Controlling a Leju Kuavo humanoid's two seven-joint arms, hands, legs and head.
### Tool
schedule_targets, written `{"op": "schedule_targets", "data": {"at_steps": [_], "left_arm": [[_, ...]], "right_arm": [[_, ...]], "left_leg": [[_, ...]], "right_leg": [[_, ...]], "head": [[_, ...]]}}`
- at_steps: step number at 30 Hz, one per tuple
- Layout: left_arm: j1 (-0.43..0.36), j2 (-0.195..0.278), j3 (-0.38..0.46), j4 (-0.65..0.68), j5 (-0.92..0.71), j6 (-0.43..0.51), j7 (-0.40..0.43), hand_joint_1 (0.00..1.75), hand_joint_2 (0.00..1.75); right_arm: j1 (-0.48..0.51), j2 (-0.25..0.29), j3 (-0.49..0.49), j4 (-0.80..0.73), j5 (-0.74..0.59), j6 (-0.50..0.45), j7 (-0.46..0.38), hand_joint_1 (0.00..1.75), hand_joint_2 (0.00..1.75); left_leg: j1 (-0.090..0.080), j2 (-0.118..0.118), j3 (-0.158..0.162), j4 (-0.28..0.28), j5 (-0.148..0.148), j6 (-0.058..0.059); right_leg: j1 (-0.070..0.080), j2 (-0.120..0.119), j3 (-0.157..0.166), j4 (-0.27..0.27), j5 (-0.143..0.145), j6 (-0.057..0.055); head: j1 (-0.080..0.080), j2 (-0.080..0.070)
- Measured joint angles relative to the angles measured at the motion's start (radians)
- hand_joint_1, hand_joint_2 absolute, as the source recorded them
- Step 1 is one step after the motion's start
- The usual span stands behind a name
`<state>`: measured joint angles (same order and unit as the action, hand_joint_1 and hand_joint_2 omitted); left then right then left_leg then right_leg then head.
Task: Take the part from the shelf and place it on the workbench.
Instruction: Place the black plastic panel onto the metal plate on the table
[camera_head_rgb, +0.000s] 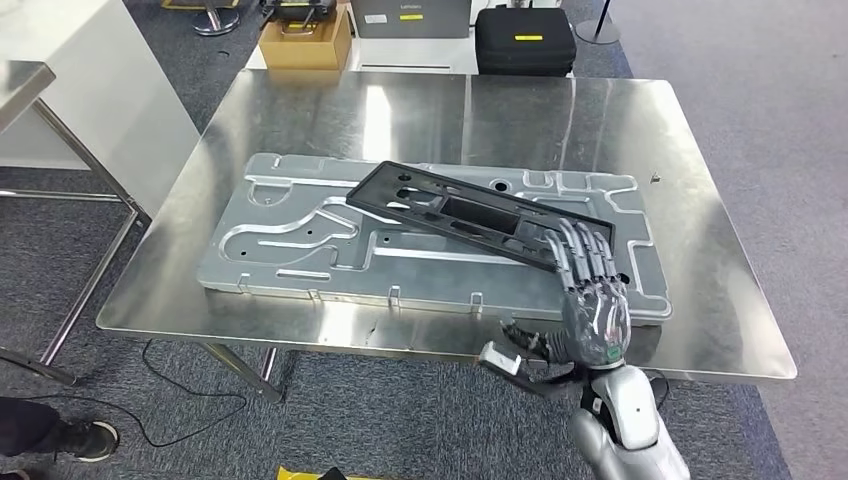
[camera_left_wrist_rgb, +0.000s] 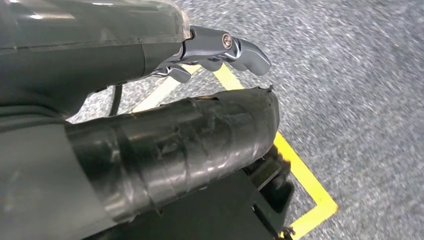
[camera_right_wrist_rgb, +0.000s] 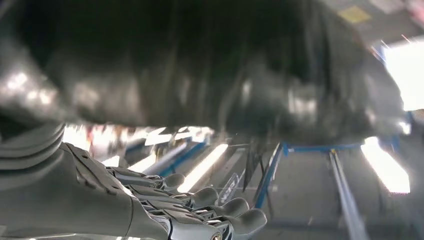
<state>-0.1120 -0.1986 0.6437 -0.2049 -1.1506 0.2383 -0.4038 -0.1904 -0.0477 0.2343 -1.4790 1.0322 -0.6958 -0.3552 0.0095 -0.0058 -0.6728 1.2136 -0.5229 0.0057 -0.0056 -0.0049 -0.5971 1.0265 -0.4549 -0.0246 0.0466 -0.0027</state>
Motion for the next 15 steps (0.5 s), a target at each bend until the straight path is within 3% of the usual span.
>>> {"op": "schedule_targets", "data": {"at_steps": [2,4,6,8,11,12,13,14,15], "left_arm": [[0.003,0.001,0.01,0.0,0.008,0.013,-0.001,0.0,0.0],[0.004,0.002,0.018,0.0,0.013,0.023,0.0,0.0,0.0],[0.01,0.003,0.025,0.0,0.017,0.033,0.002,0.0,0.0],[0.014,0.003,0.031,0.0,0.02,0.039,0.004,0.0,0.0],[0.016,0.003,0.037,0.0,0.025,0.047,0.007,0.0,0.0],[0.018,0.003,0.038,0.0,0.026,0.051,0.008,0.0,0.0],[0.02,0.004,0.04,0.0,0.026,0.055,0.01,0.0,0.0],[0.022,0.004,0.042,0.0,0.027,0.058,0.011,0.0,0.0],[0.023,0.004,0.044,0.0,0.027,0.061,0.013,0.0,0.0]], "right_arm": [[0.058,0.055,-0.055,-0.089,-0.109,0.0,-0.094,0.0,0.0],[0.106,0.098,-0.097,-0.156,-0.168,0.0,-0.144,0.0,0.0],[0.151,0.134,-0.123,-0.208,-0.203,0.0,-0.185,0.0,0.0],[0.187,0.162,-0.138,-0.251,-0.231,0.0,-0.216,0.0,0.0],[0.229,0.189,-0.153,-0.289,-0.27,0.0,-0.243,0.0,0.0],[0.244,0.195,-0.156,-0.297,-0.283,0.0,-0.249,0.0,0.0],[0.257,0.2,-0.158,-0.304,-0.296,0.0,-0.253,0.0,0.0],[0.268,0.204,-0.159,-0.311,-0.308,0.0,-0.254,0.0,0.0],[0.276,0.207,-0.16,-0.317,-0.318,0.0,-0.255,0.0,0.0]], "left_leg": [[-0.003,0.0,0.067,-0.133,0.049,0.009],[-0.008,-0.001,0.095,-0.189,0.056,0.016],[-0.007,-0.001,0.099,-0.197,0.058,0.022],[-0.003,0.001,0.105,-0.207,0.064,0.033],[-0.002,0.004,0.107,-0.21,0.067,0.041],[-0.002,0.004,0.107,-0.209,0.067,0.042],[-0.002,0.004,0.106,-0.208,0.066,0.041],[-0.002,0.004,0.106,-0.206,0.066,0.041],[-0.001,0.004,0.106,-0.203,0.065,0.039]], "right_leg": [[0.003,0.002,0.002,0.003,-0.004,0.004],[0.005,0.003,0.001,0.004,-0.005,0.012],[0.003,0.003,0.001,0.004,-0.006,0.022],[0.001,0.004,-0.009,0.034,-0.03,0.032],[-0.004,0.005,-0.079,0.196,-0.12,0.042],[-0.006,0.005,-0.101,0.247,-0.138,0.046],[-0.009,0.005,-0.109,0.268,-0.138,0.048],[-0.012,0.005,-0.099,0.251,-0.12,0.049],[-0.015,0.005,-0.071,0.2,-0.09,0.05]], "head": [[0.0,0.0],[0.0,0.0],[0.0,0.0],[0.001,0.0],[0.001,0.0],[0.001,0.0],[0.001,0.0],[0.001,0.0],[0.001,0.0]]}}
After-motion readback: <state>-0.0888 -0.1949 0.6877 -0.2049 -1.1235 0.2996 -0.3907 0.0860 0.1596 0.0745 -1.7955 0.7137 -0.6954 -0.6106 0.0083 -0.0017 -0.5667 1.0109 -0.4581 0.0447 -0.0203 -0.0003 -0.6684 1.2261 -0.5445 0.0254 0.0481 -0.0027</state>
